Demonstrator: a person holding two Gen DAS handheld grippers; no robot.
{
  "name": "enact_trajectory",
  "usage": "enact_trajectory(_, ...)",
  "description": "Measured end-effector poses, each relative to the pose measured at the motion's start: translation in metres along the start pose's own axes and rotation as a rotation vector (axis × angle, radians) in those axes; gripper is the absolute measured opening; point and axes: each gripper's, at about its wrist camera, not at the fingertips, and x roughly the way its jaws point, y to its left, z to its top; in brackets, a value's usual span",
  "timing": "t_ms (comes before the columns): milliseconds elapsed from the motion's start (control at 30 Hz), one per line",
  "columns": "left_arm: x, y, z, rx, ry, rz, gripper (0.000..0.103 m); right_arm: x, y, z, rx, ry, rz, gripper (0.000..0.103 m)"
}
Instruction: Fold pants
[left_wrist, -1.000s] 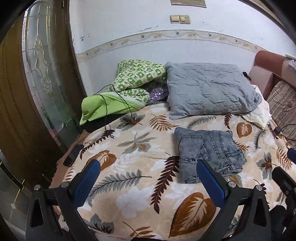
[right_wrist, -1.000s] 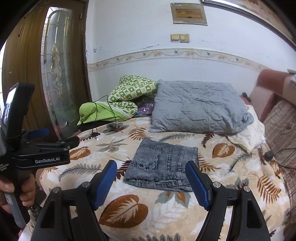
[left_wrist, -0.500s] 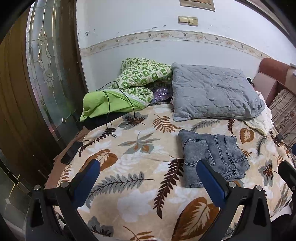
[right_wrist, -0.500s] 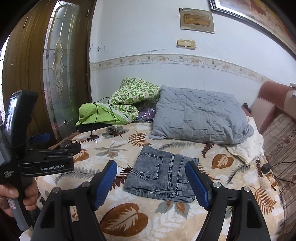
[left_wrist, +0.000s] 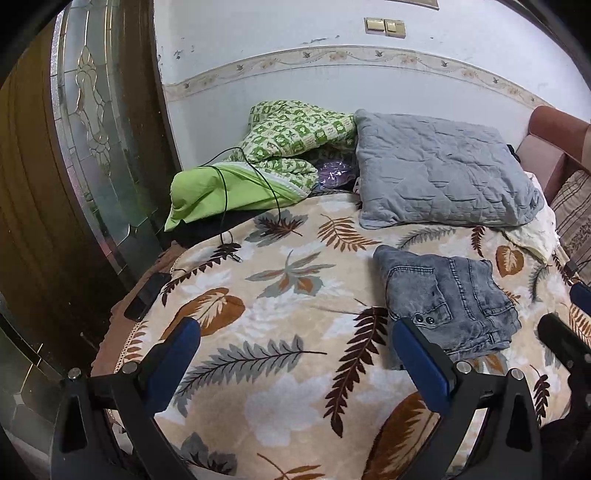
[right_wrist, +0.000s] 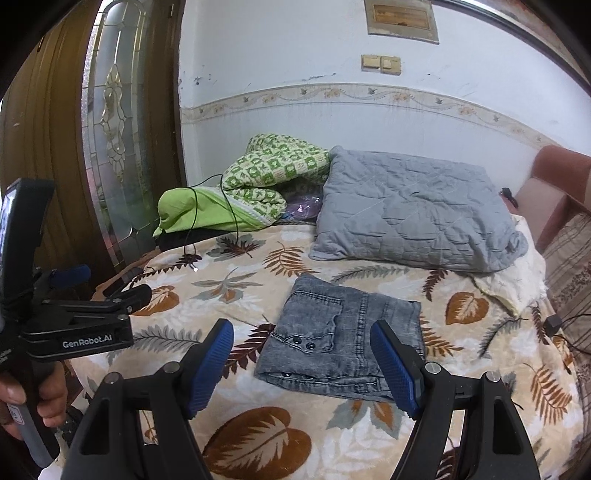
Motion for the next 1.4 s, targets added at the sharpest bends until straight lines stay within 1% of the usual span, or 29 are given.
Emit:
enact_trajectory(200, 0.01, -0.005, 0.002, 0.011, 0.007, 0.016, 0.103, 0.018, -0.001, -0.001, 0.002, 0.018, 0.025, 0.079)
enact_trajectory(367, 0.009, -0.014, 0.006, 0.017, 0.004, 0.021, 0.103, 0.021, -0.006, 0.002, 0.02, 0.014, 0.04, 0.079)
enact_trajectory(467, 0.0, -0.02, 0.008, 0.023, -0.004, 0.016, 0.103, 0.013, -0.01, 0.002, 0.02, 0.0, 0.034, 0.079)
enact_trajectory(667, -0.029, -0.037, 0.011, 0.05, -0.045, -0.009, 0.103, -0.019, -0.025, 0.0, 0.046, -0.037, 0.011, 0.079)
enact_trajectory(900, -0.054, -0.044, 0.014, 0.053, -0.081, -0.038, 0.103, -0.042, -0.031, 0.0, 0.052, -0.061, -0.006, 0.079)
enact_trajectory(1200, -0.068, -0.039, 0.016, 0.04, -0.106, -0.049, 0.103, -0.049, -0.022, 0.004, 0.034, -0.075, 0.004, 0.079)
enact_trajectory(1400, -0.076, -0.028, 0.017, 0.014, -0.124, -0.053, 0.103, -0.05, -0.015, 0.008, 0.03, -0.091, 0.007, 0.079)
